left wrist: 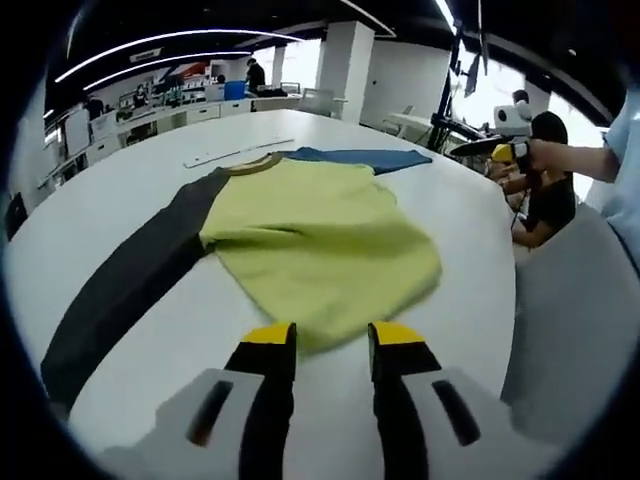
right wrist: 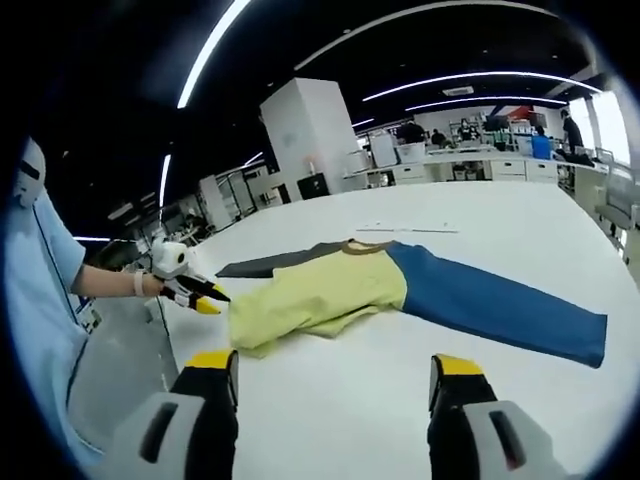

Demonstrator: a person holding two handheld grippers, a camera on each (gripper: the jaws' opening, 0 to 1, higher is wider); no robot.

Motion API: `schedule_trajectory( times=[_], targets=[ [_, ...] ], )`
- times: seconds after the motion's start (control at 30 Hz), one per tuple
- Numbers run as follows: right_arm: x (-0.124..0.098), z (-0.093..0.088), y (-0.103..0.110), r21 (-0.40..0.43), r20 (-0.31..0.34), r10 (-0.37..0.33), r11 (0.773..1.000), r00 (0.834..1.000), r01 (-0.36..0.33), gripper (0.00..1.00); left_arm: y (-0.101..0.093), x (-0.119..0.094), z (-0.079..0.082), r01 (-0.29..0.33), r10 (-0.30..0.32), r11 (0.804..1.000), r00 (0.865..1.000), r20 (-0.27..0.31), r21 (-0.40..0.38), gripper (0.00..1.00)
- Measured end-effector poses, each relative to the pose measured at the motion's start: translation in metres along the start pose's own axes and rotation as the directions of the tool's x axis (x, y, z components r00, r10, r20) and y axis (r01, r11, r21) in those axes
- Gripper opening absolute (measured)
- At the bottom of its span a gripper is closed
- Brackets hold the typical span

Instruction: Fold the garment on the visible template until the final outline fits inside the template.

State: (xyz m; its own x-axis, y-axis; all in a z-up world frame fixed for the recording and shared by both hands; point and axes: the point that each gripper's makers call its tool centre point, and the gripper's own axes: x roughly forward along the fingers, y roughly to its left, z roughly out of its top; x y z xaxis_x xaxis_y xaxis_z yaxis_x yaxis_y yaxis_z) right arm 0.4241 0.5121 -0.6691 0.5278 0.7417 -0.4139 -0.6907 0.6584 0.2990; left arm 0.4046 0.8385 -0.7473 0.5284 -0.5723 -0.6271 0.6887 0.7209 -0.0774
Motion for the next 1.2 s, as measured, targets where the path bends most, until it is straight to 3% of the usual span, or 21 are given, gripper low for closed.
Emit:
schedule_trajectory(
  times=[0.07, 0.1, 0.17, 0.3, 0.5, 0.7, 0.83, 0.93, 1.1, 1.2],
  targets=[
    [0.001, -0.001, 0.001, 0.004, 0.000, 0.002, 1.000, 1.000, -0.002, 0.78, -0.005, 0.000, 0.000, -0.005, 0.005, 0.999, 1.000, -0.004, 0.050, 0.22],
    [0.001, -0.001, 0.002, 0.005, 0.000, 0.004, 1.000, 1.000, -0.004, 0.78, -0.006, 0.001, -0.002, -0.010, 0.013, 0.991, 1.000, -0.026, 0.132, 0.21],
    [0.001, -0.001, 0.002, 0.009, 0.001, 0.006, 1.000, 1.000, -0.006, 0.78, -0.010, 0.004, -0.005, -0.006, 0.014, 0.981, 0.999, -0.041, 0.193, 0.22],
    [0.002, -0.001, 0.002, 0.017, 0.004, 0.007, 1.000, 1.000, -0.007, 0.78, -0.014, 0.011, -0.002, 0.003, 0.006, 0.980, 0.999, -0.044, 0.197, 0.20],
    [0.001, 0.000, 0.002, 0.024, 0.009, 0.007, 1.000, 1.000, -0.007, 0.77, -0.012, 0.023, -0.010, 0.018, 0.015, 0.954, 0.994, -0.104, 0.299, 0.17],
    [-0.001, -0.003, 0.001, 0.030, 0.004, -0.001, 1.000, 1.000, 0.001, 0.77, -0.013, 0.028, -0.007, 0.024, 0.006, 0.953, 0.995, -0.096, 0.302, 0.00],
    [-0.001, -0.004, 0.002, 0.034, 0.003, 0.000, 0.999, 1.000, 0.000, 0.77, -0.011, 0.026, -0.002, 0.011, 0.011, 0.964, 0.997, -0.080, 0.266, 0.00],
    [0.000, -0.006, 0.003, 0.034, -0.002, 0.003, 0.999, 1.000, -0.003, 0.77, -0.012, 0.020, 0.013, 0.009, 0.001, 0.969, 0.999, -0.041, 0.246, 0.00],
    [0.003, -0.006, 0.003, 0.036, -0.006, 0.007, 0.999, 1.000, -0.007, 0.76, -0.008, 0.009, 0.063, -0.013, 0.001, 0.980, 0.998, 0.060, 0.197, 0.00],
    [0.007, -0.006, 0.004, 0.039, -0.007, 0.016, 0.999, 1.000, -0.015, 0.76, -0.003, 0.012, 0.086, -0.013, 0.000, 0.982, 0.998, 0.070, 0.186, 0.00]
  ],
)
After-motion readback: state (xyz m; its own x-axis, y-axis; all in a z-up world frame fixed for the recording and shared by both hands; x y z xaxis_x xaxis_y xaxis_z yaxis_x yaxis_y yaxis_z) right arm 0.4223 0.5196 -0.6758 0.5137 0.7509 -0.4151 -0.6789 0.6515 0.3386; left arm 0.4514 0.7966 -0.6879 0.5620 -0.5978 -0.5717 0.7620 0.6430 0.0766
